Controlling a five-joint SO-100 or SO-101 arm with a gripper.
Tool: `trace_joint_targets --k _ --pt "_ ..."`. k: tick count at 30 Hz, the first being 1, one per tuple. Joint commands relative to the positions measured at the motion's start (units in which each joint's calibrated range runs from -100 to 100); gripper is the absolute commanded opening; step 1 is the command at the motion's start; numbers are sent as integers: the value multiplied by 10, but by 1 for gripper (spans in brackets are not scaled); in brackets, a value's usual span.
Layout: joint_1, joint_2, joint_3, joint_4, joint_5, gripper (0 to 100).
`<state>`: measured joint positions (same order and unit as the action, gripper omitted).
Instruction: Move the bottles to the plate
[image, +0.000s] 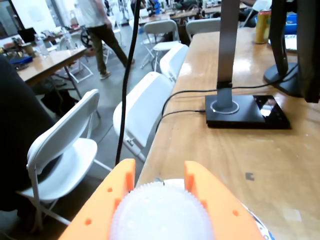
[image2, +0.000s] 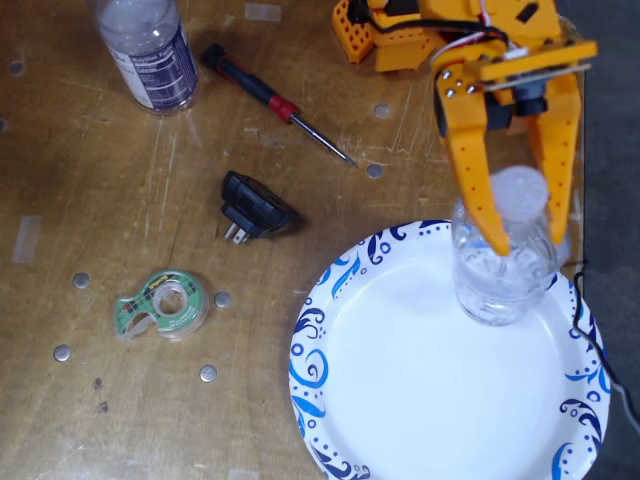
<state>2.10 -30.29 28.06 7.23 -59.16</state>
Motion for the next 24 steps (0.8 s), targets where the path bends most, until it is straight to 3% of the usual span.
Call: trace_joint_targets --k 1,24 --pt "-20 -5 38 -96 15 8" --pt "-98 143 156 -325 32 8"
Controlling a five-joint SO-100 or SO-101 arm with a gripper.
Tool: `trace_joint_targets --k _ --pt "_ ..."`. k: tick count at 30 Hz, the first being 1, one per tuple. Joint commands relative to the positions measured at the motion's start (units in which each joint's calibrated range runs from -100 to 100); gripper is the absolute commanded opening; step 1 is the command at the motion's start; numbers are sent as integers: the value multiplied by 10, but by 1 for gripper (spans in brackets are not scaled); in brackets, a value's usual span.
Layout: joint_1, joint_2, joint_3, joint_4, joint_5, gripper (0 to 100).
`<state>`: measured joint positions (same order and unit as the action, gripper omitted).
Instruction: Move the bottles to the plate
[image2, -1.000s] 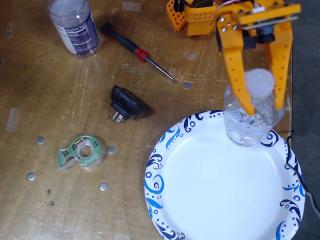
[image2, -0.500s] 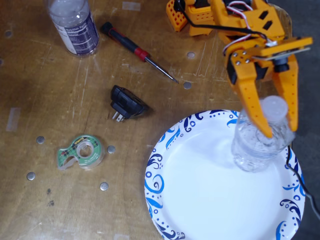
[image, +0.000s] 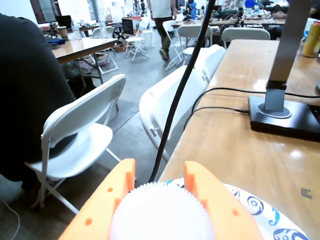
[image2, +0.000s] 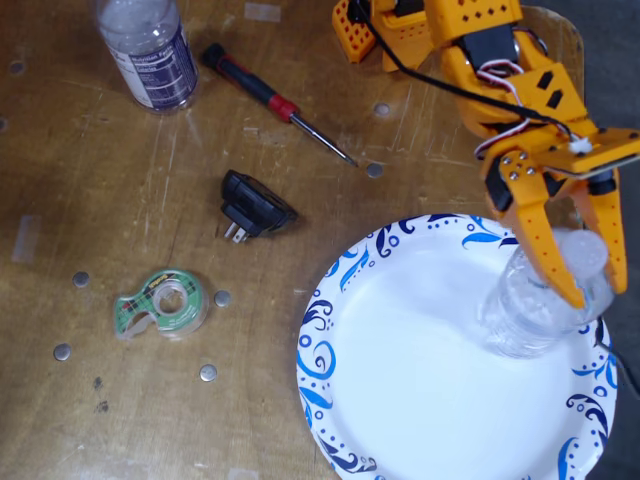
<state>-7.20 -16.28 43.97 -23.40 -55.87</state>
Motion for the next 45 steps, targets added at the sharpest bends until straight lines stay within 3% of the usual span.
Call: trace_joint_targets --k 1,6,12,15,45 --pt "-5 6 -4 -23 -1 8" --pt "-4 11 -12 -24 -1 13" --pt "-1 10 -9 -24 -5 34" --pt "-3 8 -10 -24 -5 40" --pt "-56 -43 -39 6 -15 40"
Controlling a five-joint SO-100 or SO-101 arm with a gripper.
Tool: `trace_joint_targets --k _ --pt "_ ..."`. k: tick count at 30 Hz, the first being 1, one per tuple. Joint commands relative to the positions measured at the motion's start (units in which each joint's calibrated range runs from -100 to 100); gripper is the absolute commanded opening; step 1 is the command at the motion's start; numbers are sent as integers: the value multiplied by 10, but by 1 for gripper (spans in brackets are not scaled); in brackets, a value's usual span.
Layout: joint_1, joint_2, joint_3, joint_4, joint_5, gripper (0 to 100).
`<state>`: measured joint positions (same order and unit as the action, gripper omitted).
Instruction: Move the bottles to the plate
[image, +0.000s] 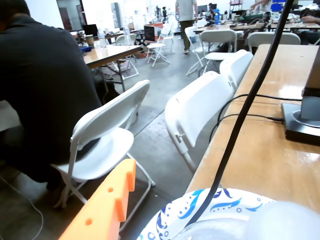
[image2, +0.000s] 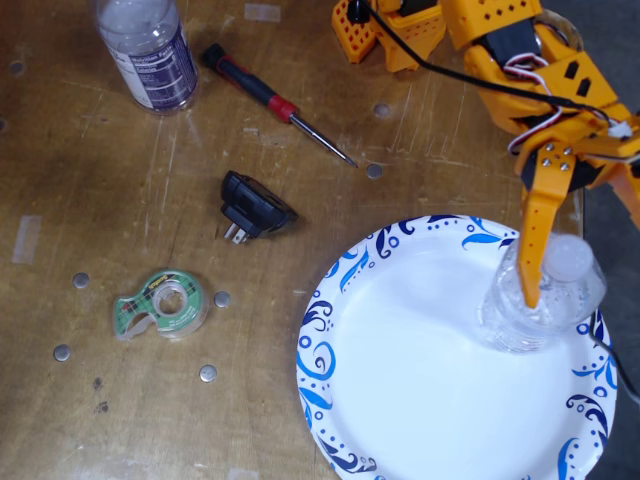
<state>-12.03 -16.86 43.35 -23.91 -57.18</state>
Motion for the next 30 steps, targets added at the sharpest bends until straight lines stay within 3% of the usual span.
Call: trace_joint_targets --k 1,15,21,30 --pt "-7 -49 -34 18 -2 40" --pt "-11 -202 -33 223 -3 40" --pt "1 -239 -36 232 -2 40" --pt "118 -368 -76 352 3 40"
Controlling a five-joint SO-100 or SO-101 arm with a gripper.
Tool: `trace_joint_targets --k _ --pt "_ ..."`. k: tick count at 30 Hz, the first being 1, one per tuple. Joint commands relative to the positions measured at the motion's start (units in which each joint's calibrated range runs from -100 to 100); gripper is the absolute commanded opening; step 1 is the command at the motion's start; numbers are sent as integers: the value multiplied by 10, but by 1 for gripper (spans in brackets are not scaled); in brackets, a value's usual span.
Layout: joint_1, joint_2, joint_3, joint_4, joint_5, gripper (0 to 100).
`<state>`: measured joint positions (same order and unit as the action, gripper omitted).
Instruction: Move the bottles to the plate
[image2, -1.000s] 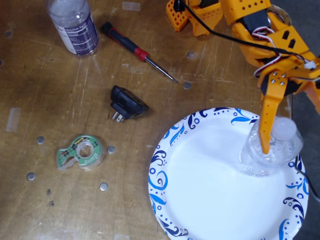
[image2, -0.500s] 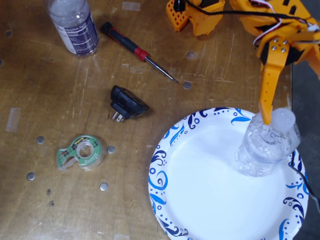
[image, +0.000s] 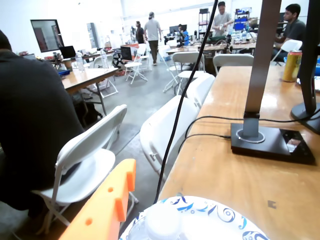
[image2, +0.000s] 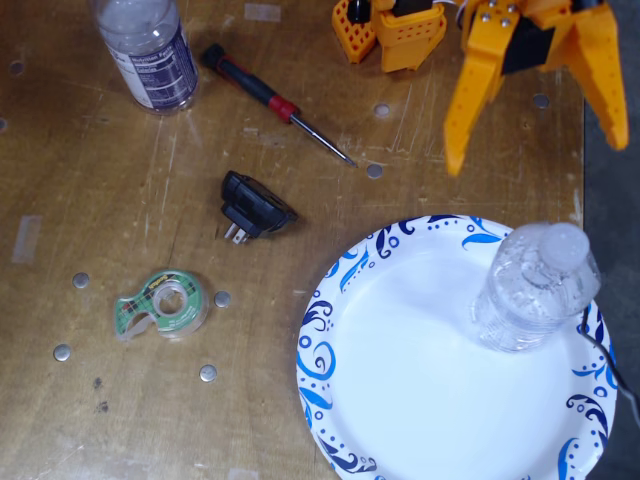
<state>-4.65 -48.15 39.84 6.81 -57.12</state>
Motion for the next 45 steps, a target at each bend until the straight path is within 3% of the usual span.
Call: trace_joint_targets --k 1,6,17,26,45 --pt "65 -73 -48 70 3 40" --pt "171 -158 -73 182 20 40" --pt "499 -257 -62 290 25 40" --pt "754 -335 -44 393 88 40" --pt "804 -443 271 275 60 40"
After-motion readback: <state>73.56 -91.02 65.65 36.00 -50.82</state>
